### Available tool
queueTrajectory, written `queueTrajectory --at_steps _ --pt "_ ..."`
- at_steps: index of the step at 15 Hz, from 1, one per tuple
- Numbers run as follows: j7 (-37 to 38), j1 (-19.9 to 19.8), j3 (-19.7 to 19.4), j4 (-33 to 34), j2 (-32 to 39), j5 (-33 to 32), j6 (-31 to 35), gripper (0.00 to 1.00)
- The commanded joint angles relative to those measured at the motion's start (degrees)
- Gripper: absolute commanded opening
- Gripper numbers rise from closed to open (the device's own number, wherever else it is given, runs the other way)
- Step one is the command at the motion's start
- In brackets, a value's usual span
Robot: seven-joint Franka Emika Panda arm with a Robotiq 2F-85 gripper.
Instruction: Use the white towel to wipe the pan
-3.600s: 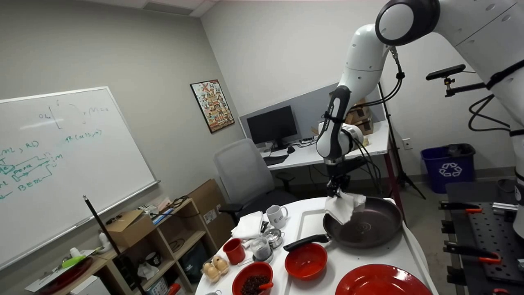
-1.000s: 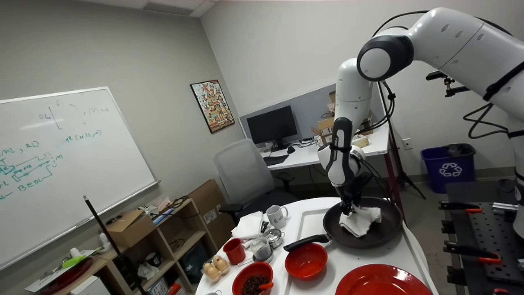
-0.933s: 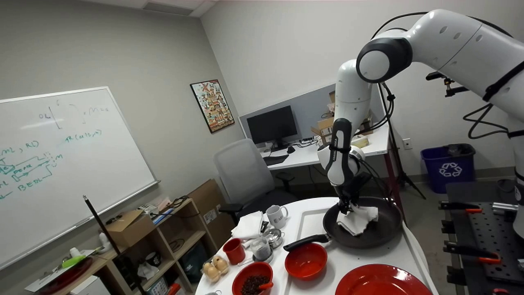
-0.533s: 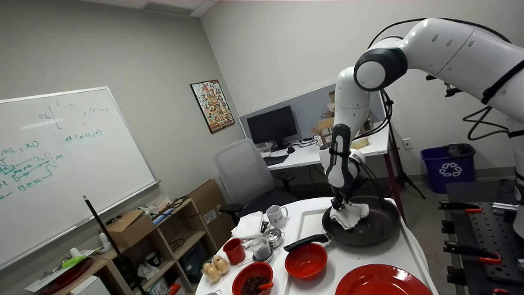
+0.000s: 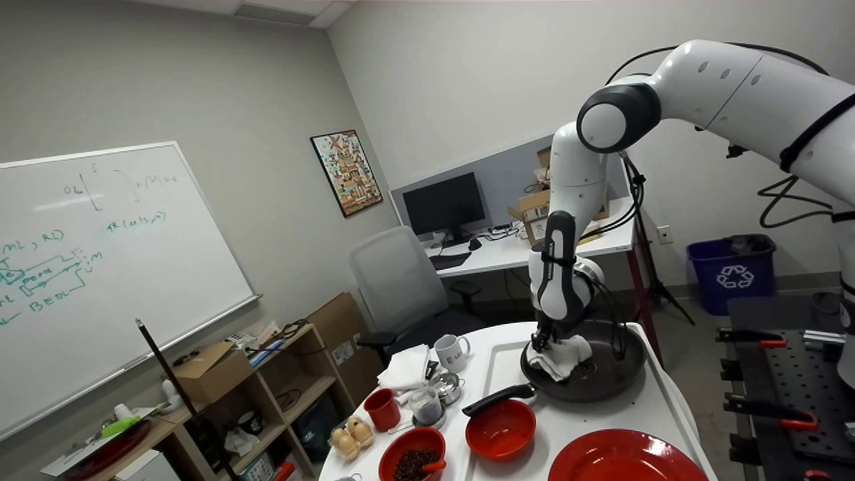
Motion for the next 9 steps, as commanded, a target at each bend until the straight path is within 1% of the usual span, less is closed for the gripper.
queueTrajectory --at_steps 1,3,6,7,9 --pt "-6.2 -7.2 8.5 -1.2 0.1 0.3 2.7 0.03" --pt "-9.1 -10.9 12.6 -2.0 -0.2 -0.2 1.5 0.03" --pt "-14.6 -17.3 19.3 -4.9 -1.7 -1.3 -4.2 0.03" --pt "-16.5 -18.6 20.5 -6.4 -2.6 -1.3 -6.4 0.03" --pt "-19.7 -19.5 21.3 -8.8 -4.2 -0.7 -9.0 0.03"
